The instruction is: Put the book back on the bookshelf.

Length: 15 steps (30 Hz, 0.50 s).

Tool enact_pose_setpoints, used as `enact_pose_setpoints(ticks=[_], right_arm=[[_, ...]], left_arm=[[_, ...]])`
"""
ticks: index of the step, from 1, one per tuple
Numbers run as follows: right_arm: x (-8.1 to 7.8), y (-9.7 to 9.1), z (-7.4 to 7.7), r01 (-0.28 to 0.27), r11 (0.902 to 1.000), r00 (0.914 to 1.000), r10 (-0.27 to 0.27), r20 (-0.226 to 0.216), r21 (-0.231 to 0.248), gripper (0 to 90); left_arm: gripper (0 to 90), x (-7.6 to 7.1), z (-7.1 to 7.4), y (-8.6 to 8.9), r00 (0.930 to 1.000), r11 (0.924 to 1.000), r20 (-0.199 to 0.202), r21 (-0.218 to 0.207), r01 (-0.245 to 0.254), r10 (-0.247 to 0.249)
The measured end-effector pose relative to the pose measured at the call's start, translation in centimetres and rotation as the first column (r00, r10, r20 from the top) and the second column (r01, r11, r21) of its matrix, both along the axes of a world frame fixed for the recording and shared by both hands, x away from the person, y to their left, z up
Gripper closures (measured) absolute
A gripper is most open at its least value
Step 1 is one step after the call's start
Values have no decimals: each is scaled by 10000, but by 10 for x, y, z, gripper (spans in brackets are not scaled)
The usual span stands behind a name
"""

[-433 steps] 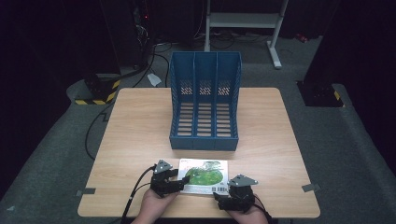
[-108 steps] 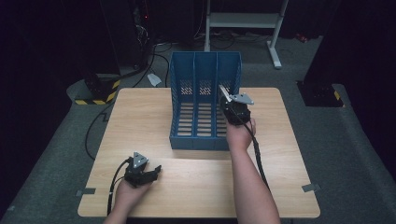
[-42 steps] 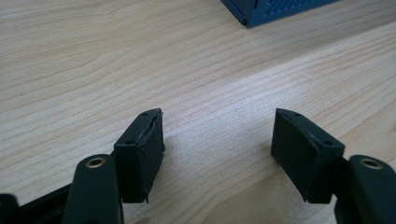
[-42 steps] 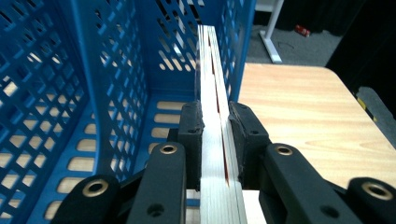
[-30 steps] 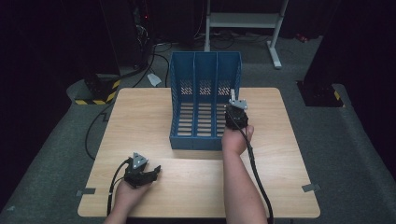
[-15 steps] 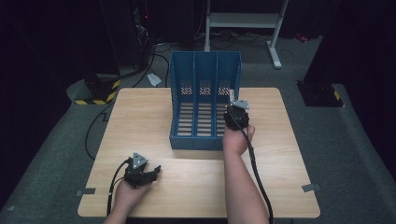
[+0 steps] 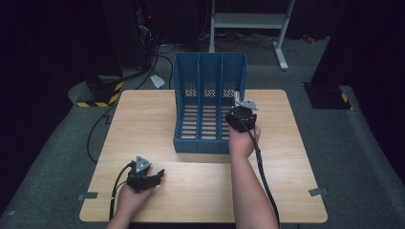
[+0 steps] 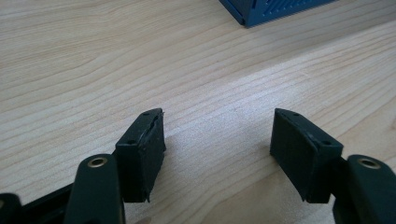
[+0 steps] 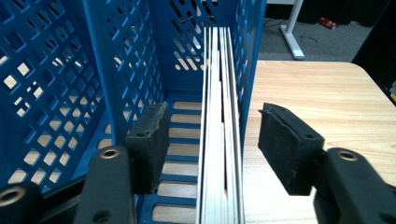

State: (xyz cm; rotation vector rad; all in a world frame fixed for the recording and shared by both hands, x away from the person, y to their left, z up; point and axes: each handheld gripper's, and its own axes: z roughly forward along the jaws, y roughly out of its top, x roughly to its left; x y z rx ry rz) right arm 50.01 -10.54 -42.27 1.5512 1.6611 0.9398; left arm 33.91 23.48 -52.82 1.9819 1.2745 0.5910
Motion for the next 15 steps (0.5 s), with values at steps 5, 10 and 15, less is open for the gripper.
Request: enact_pose_setpoints(ticks=[5,10,15], right_arm=[[-2,-5,3,-314,9995,9994,313,-149,-54,336],[-7,-10,7,-653,9978,9978,654,-92,146,290],[-15,-16,14,-945,9951,9955,941,140,301,277]], left_arm=[[348,0,0,0,10000,10000,-14,-26,1,-1],[347,0,0,-1,10000,10000,-10,-5,16,-16],[347,0,0,-1,10000,10000,-3,15,15,-15]])
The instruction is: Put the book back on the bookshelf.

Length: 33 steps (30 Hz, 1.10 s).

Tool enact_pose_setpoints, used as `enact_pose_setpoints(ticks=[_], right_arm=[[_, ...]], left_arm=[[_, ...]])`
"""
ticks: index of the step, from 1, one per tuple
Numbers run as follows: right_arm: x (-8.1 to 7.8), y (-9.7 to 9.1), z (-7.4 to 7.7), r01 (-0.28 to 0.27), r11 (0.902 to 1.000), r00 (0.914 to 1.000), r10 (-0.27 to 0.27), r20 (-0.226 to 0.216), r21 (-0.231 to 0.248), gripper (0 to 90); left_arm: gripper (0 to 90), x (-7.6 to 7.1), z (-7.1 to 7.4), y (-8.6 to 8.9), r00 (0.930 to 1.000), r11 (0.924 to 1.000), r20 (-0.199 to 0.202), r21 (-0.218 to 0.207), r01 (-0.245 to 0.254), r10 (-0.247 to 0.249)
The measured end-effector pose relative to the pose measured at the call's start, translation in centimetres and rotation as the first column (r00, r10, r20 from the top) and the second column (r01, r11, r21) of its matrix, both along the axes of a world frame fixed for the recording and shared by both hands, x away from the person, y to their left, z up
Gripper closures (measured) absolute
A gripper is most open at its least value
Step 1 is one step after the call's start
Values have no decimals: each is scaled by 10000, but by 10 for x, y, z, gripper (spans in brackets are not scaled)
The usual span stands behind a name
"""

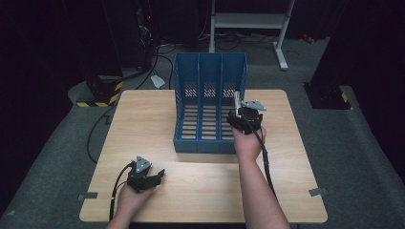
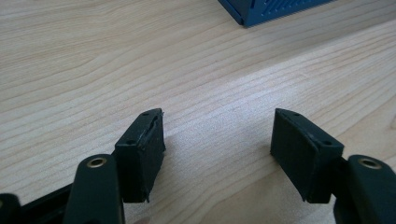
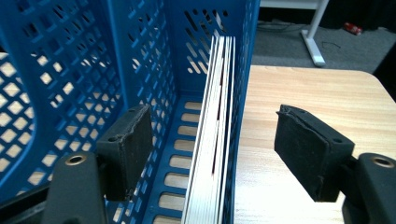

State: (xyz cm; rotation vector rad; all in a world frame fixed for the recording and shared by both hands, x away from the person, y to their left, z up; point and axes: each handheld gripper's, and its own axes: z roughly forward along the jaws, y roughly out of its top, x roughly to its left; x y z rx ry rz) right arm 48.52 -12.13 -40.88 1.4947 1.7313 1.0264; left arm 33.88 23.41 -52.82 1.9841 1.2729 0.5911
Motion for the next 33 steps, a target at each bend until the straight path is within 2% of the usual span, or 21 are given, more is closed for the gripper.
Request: enact_pose_setpoints(ticks=[8,16,26,33], right_arm=[[-13,-10,2,-471,9985,9986,465,244,273,278],[-27,-25,-10,-723,9970,9968,713,359,276,283],[-54,-65,-14,-891,9940,9948,856,559,637,287],[-72,-94,-20,-689,9973,9953,670,694,252,287]], left_arm=[[347,0,0,0,10000,10000,-15,37,26,-26],[346,0,0,0,10000,10000,-24,30,42,-42],[345,0,0,0,10000,10000,-16,45,53,-53],[345,0,0,0,10000,10000,-19,42,50,-50]])
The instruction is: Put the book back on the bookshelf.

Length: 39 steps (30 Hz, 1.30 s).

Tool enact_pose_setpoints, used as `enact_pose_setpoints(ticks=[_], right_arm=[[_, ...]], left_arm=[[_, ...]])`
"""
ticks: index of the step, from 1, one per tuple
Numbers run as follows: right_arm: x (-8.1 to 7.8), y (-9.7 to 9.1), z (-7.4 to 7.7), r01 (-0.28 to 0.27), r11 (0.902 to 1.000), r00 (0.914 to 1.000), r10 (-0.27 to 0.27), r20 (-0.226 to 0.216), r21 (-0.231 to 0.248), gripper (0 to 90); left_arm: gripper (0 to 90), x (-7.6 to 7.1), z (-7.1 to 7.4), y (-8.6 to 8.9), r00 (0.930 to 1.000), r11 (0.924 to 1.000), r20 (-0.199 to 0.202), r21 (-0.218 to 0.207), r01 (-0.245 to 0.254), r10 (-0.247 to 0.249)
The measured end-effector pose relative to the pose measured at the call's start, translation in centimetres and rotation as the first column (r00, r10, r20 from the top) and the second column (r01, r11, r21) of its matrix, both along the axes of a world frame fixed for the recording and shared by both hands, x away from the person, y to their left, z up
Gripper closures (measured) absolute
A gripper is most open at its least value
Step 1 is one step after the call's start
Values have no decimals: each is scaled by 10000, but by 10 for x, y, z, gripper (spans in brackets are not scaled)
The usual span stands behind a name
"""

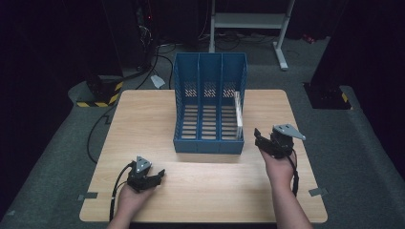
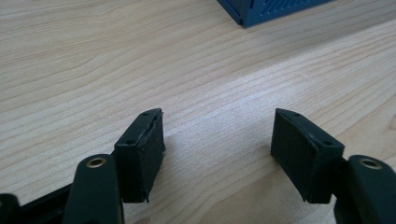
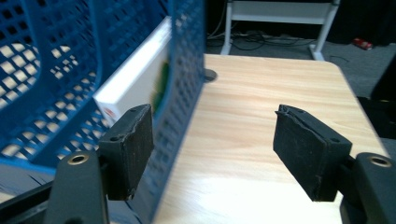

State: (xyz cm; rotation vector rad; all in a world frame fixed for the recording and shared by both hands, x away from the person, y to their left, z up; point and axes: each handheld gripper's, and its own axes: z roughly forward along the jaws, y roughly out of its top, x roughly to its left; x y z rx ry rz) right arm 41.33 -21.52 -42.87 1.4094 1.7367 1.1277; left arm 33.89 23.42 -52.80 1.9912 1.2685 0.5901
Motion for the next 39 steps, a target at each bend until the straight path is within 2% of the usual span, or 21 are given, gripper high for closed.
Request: enact_pose_setpoints(ticks=[5,10,13,15,16,18,39], right_arm=[[-9,-21,-19,90,9990,9992,-107,-395,-449,281],[-22,-38,-55,52,9928,9931,-192,-1158,-1199,257],[-31,-45,-78,-25,9877,9819,-272,-1874,-1565,244],[-37,-50,-90,-67,9873,9732,-300,-2278,-1589,229],[-38,-52,-94,-90,9871,9614,-354,-2727,-1599,217],[-39,-58,-95,-48,9922,9560,-320,-2917,-1245,196],[-40,-57,-95,40,9918,9560,-412,-2906,-1275,209]], left_arm=[[345,0,0,0,10000,10000,-4,6,2,-2],[344,-1,0,-1,10000,10000,-14,-11,-23,23],[343,-1,0,-1,10000,10000,6,-25,-38,38],[343,-1,0,-1,10000,10000,11,-32,-39,39],[341,-1,0,-1,10000,10000,-5,-50,-35,35],[340,0,0,-1,10000,10000,2,-69,-31,31],[333,0,0,-3,10000,10000,5,-65,43,-43]])
